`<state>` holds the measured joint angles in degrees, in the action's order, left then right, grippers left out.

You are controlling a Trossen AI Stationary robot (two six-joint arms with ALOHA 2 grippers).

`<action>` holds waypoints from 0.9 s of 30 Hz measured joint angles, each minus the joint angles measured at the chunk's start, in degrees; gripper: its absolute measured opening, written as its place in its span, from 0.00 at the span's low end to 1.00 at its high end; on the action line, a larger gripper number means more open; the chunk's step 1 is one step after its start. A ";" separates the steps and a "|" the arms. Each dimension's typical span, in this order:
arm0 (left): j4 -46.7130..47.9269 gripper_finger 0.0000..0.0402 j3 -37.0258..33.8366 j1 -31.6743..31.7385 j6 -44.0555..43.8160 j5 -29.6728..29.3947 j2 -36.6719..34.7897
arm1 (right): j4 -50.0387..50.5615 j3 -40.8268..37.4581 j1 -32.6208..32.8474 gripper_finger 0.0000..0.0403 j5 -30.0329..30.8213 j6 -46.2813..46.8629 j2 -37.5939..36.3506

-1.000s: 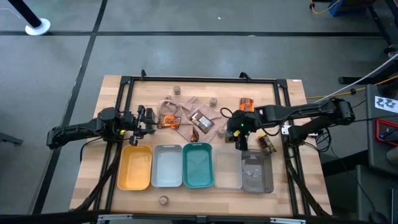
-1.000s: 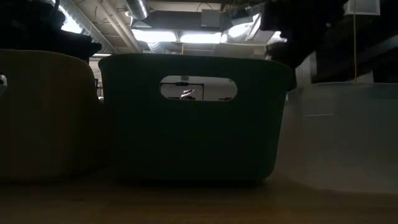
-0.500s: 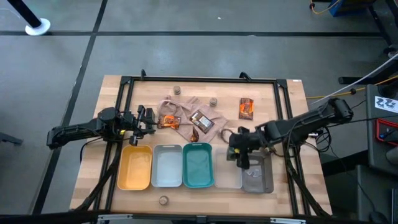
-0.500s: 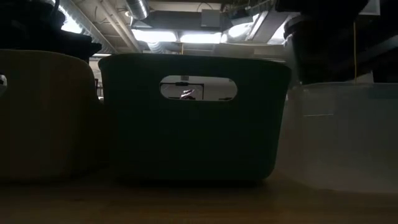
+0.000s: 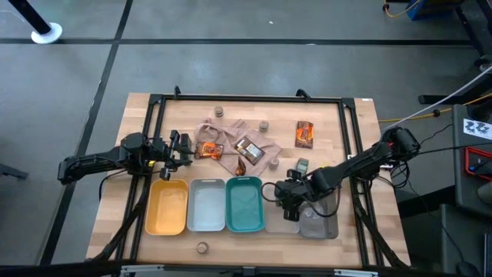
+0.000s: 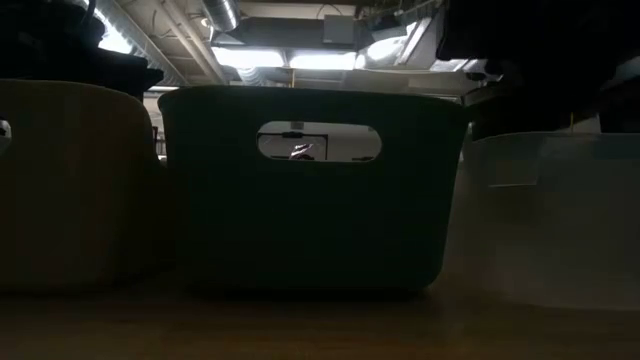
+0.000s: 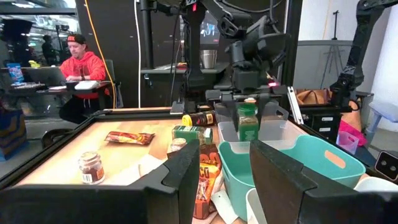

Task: Sort spices by type
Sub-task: Put the green seasoning bottle into the transparent bin

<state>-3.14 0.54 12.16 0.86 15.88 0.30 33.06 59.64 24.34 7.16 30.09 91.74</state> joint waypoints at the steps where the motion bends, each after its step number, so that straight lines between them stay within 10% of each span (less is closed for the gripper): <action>1: 0.00 0.33 0.00 -0.02 0.00 0.00 0.00 | -0.02 0.00 -0.02 0.50 0.53 -0.72 0.02; 27: -0.04 0.33 0.00 0.00 -0.81 0.00 0.00 | -3.27 -4.52 0.02 0.55 3.83 -4.92 0.02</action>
<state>-3.18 0.54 12.16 0.05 15.88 0.30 29.79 55.11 24.36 10.98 25.18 91.77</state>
